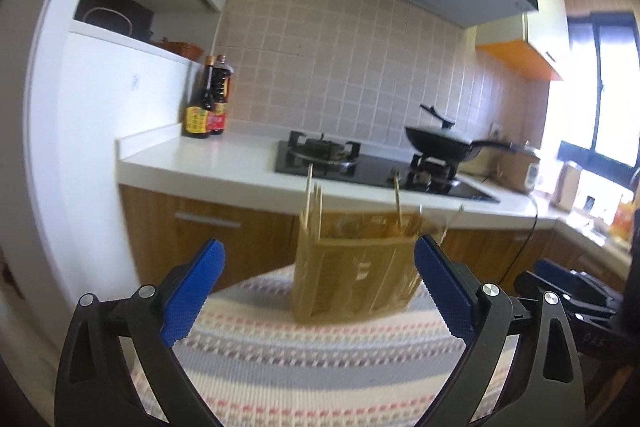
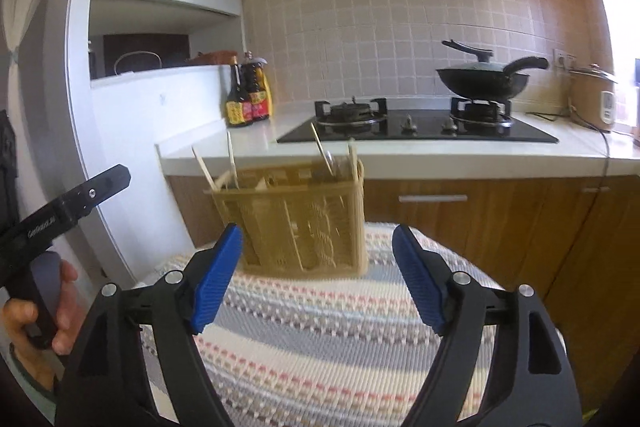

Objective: Organize utensils

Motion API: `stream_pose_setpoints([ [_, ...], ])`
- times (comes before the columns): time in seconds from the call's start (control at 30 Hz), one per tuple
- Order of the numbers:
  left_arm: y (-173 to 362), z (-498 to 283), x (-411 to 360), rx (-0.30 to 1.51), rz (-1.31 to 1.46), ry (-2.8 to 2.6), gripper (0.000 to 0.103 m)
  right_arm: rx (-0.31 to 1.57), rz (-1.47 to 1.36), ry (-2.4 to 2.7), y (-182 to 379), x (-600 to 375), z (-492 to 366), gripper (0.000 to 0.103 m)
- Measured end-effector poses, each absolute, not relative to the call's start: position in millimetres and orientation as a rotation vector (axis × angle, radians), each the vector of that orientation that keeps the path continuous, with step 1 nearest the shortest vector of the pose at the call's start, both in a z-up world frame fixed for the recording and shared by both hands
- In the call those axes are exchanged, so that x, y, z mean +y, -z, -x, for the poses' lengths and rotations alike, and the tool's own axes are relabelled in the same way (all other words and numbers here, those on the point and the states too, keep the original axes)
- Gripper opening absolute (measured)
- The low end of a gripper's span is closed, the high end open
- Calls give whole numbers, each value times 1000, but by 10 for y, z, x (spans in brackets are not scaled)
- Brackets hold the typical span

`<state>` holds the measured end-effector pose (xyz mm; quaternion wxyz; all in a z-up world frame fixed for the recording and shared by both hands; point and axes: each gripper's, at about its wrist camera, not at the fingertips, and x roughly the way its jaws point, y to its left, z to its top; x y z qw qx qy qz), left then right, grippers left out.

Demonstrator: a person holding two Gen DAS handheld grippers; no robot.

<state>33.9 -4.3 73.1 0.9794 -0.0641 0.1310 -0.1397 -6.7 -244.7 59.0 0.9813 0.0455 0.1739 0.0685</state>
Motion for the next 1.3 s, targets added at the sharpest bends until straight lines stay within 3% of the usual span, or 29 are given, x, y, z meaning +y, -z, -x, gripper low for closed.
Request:
stream_pose_setpoints([
  [0.33,-205,-52,-86,271,99,161,93,338,-59,22,-27,-2343,285,82],
  [0.53,10,91,-191,228,61,84,94,322,-95,32,-43,-2406,349,87],
  [1.07,49,156,-425,210,-118,-5,95,328,-48,32,-15,-2294,460,93],
  [1.3,80,85,-383,265,-65,33,96,361,-51,28,30,-2311,383,93],
])
